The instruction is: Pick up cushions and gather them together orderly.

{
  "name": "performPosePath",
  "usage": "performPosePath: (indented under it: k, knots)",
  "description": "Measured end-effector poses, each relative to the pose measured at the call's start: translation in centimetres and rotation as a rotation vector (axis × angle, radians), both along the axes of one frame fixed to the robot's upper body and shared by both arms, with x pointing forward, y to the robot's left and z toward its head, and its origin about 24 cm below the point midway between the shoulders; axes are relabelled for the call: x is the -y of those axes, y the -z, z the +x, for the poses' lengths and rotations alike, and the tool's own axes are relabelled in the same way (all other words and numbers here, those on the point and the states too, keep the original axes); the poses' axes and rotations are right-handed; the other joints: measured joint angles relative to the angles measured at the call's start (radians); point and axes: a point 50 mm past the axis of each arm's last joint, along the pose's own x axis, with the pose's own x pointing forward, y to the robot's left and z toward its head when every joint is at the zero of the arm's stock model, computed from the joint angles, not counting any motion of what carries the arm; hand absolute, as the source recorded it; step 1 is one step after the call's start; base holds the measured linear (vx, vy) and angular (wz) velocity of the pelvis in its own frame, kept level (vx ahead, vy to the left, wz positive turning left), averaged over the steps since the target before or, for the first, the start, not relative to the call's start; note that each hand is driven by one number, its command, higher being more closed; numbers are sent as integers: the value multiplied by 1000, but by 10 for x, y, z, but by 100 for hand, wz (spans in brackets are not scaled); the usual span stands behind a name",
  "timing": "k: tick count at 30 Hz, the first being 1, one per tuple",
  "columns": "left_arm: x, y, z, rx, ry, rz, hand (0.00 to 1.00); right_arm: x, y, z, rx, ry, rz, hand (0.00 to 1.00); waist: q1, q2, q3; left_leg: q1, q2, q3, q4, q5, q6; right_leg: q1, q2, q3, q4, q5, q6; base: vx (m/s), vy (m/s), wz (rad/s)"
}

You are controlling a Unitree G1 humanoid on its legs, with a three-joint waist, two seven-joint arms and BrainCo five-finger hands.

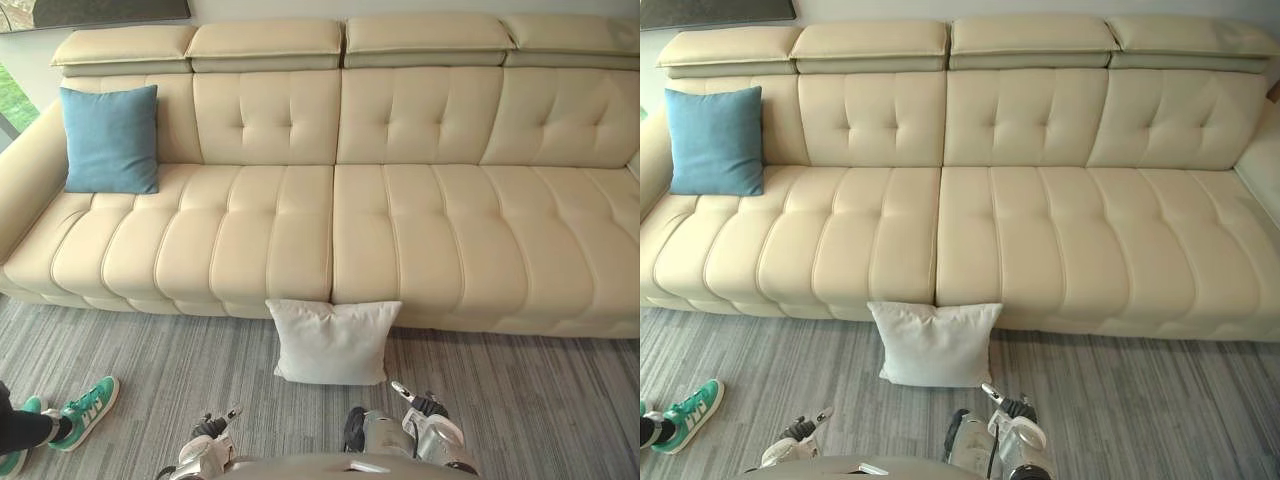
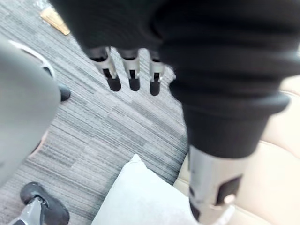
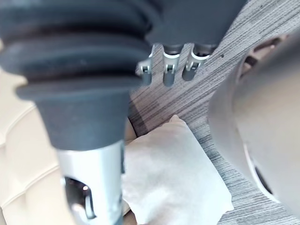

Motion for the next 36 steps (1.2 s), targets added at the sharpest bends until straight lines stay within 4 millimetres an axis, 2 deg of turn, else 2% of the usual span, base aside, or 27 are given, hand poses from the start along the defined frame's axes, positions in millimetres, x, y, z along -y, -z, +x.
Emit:
performPosePath:
  k: [1,2,3,4,5,6,7,8,9,10,11,12,13,14,17,19,20,25,31,34,36]
  knots:
    - [-4,-2,3,14,-6,11,0,-1,1,-3,-3,-8,8,0,-1,-6,-7,-82,19,-54,167,0,-6,26,-2,-15,-14,-8,5,199,-71,31]
    - [-5,-3,6,32,-21,13,0,-2,1,-4,-2,-14,6,0,0,-3,-8,-154,41,-85,308,28,-48,43,3,-22,-21,-14,2,202,-52,16]
    - [-6,-3,5,31,-32,13,0,-2,1,-3,-2,-15,5,0,1,-2,-8,-182,52,-93,373,53,-64,52,6,-23,-21,-18,-1,140,-11,-11]
    - [-6,-3,3,24,-46,10,0,-1,1,-4,-3,-15,5,0,1,0,-8,-218,72,-91,463,104,-60,71,14,-19,-32,-21,-4,149,9,-21]
    - [-7,-2,2,21,-45,11,0,-2,1,-4,-6,-15,5,0,5,-1,-8,-245,85,-85,525,99,-48,86,17,-13,-51,-21,-4,201,38,-25]
    - [-6,-2,0,14,-44,9,0,-1,2,-6,-13,-11,8,0,6,0,-9,-274,86,-54,560,7,-46,112,16,-5,-77,-13,1,163,39,-15]
    - [-6,-2,0,15,-43,10,0,-1,2,-6,-13,-11,8,0,5,0,-8,-278,85,-47,556,-10,-45,119,15,-5,-85,-10,2,151,69,-11]
    - [-7,-2,0,16,-41,11,0,-2,3,-6,-17,-11,11,0,6,-1,-8,-294,80,-2,504,-75,-26,143,9,-3,-114,4,16,105,105,-3]
    - [-7,-2,0,16,-27,15,0,-3,3,-6,-18,-12,14,0,6,-5,-6,-308,64,32,409,-106,-7,155,-8,-1,-127,15,32,143,209,-2]
    - [-6,-2,1,17,-20,16,0,-3,3,-6,-19,-12,15,0,6,-5,-6,-313,54,46,347,-108,4,157,-16,1,-128,19,39,113,286,5]
    - [-4,-3,2,20,-5,16,0,-1,2,-5,-19,-13,9,0,4,7,-8,-326,31,53,172,-54,32,155,-18,8,-125,28,61,76,308,-6]
    - [-8,-3,1,19,0,25,0,-6,3,-3,-25,-40,16,0,12,-6,-16,-292,-10,49,104,-60,12,136,-20,59,-134,33,88,52,246,-6]
    - [-10,-3,2,19,3,33,0,-9,3,-2,-24,-47,20,0,12,-15,-16,-292,-21,52,92,-54,19,132,-23,74,-144,35,87,19,190,-2]
    - [-17,-4,3,19,17,53,0,-18,3,1,-17,-70,37,0,8,-38,-8,-291,-47,54,60,-41,34,132,-24,117,-179,46,79,10,127,13]
    - [-19,-4,3,16,18,60,0,-27,4,2,-19,-87,53,0,13,-52,-8,-283,-70,77,43,-42,41,137,-29,166,-231,89,74,-10,145,-9]
    - [-20,-4,3,13,19,62,0,-31,3,4,-13,-91,62,0,13,-55,-7,-269,-78,109,28,-41,43,130,-29,195,-251,105,85,-32,79,-48]
    - [-20,-4,2,8,23,63,0,-32,3,6,-10,-100,62,0,10,-65,-13,-263,-79,127,21,-40,43,123,-26,215,-262,116,95,-46,36,-51]
    - [-17,-4,4,5,57,64,0,-30,2,8,-14,-144,36,0,5,-56,-10,-249,-75,165,-3,-29,39,100,-15,248,-278,131,105,-47,-20,-29]
    - [-16,-4,7,11,103,81,0,-28,3,5,-26,-157,21,0,11,-58,-10,-236,-68,194,-13,-26,35,103,-1,276,-309,161,108,-14,-18,-14]
    - [-16,-7,16,34,124,91,0,-27,1,11,-29,-193,-20,0,19,-64,2,-244,-65,208,-3,-30,38,94,3,293,-316,173,108,-36,6,-14]
    - [-16,-11,29,60,137,115,0,-29,-3,20,-17,-236,-61,0,21,-64,22,-307,-46,215,60,-54,41,37,7,306,-296,177,109,-107,10,-20]
